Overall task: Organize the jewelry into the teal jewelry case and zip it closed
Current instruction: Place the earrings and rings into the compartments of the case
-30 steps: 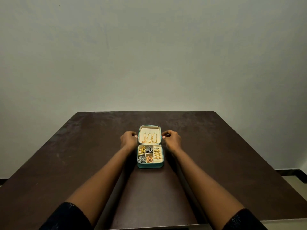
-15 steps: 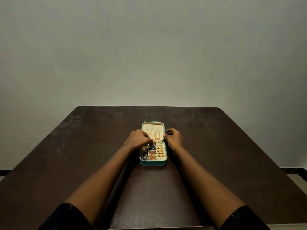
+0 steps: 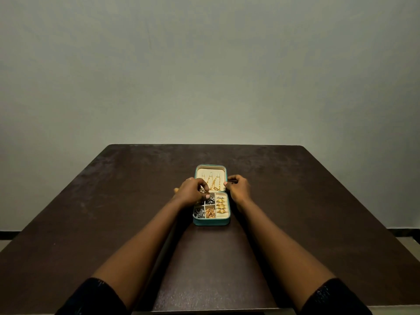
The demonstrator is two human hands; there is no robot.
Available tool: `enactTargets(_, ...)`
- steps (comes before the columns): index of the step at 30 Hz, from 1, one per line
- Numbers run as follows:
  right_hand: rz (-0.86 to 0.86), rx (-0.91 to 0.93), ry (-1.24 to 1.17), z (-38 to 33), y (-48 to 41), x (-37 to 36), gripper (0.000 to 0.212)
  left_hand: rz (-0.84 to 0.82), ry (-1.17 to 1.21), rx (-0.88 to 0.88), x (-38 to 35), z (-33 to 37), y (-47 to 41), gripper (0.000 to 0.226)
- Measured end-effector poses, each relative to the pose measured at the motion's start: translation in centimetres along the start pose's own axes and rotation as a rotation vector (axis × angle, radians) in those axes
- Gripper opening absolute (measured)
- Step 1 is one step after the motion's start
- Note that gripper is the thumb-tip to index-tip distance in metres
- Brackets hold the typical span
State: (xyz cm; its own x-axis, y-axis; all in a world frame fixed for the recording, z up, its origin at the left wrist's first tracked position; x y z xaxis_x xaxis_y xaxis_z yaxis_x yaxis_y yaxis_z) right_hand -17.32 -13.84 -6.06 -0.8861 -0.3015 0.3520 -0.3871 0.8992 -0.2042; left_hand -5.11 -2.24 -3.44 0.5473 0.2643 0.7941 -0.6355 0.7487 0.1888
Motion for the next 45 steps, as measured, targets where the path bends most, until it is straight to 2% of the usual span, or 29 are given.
enactTargets(3,-0.003,-0.009,-0.015,-0.1,0.0,-0.2,0.017,-0.017,0.057,0.062,0.1,-0.8,-0.1,0.028)
enactTargets(7,0.001,-0.017,-0.040,-0.2,0.0,-0.2,0.021,-0.045,0.144,0.102,0.3,-1.7,-0.6,0.031)
enactTargets(10,-0.001,-0.029,-0.048,-0.2,-0.2,-0.2,0.022,-0.068,0.366,0.111,0.4,-1.8,-1.0,0.027)
enactTargets(13,-0.026,-0.032,-0.048,-0.2,-0.4,-0.4,0.023,0.010,0.561,0.165,1.1,-2.0,-1.2,0.023)
enactTargets(15,-0.040,-0.028,-0.057,-0.4,-0.6,-0.5,0.025,0.027,0.620,0.217,1.0,-2.7,-2.1,0.037)
enactTargets(17,-0.053,-0.041,-0.079,-0.3,-0.7,-0.6,0.026,-0.030,0.642,0.271,0.2,-3.3,-3.0,0.048)
enactTargets(21,-0.070,-0.095,-0.165,-0.2,-0.9,-0.9,0.029,-0.124,0.698,0.262,-0.1,-1.8,-1.7,0.036)
enactTargets(25,-0.069,-0.104,-0.218,-0.5,-1.0,-0.7,0.036,-0.144,0.853,0.281,0.1,-1.5,-1.3,0.045)
enactTargets(30,-0.098,-0.053,-0.262,-1.8,-0.6,-0.2,0.042,-0.179,0.963,0.256,0.6,-1.1,-0.9,0.056)
enactTargets(36,-0.128,0.058,-0.235,-3.7,0.9,1.2,0.048,-0.186,1.018,0.203,0.8,-0.7,0.4,0.052)
enactTargets(40,-0.128,0.184,-0.134,-4.6,1.7,1.8,0.046,-0.163,1.033,0.139,1.2,-1.0,1.3,0.053)
enactTargets(45,-0.149,0.319,-0.023,-5.6,3.9,2.5,0.036,-0.075,0.934,0.090,1.8,-1.4,2.9,0.053)
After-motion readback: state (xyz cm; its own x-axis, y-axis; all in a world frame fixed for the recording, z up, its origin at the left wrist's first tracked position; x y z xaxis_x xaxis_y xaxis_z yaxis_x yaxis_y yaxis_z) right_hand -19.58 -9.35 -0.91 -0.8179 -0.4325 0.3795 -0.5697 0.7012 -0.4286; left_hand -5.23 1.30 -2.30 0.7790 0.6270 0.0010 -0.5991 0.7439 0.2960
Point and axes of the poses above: each hand's wrist, its own y-axis away from the middle knuckle, its own x-axis out of the back of the hand, z = x × y, the point moved 6 cm from there along -y, towards the middle knuckle, and after that the axes turned 14 degrees about x, right-handed, at the moved point
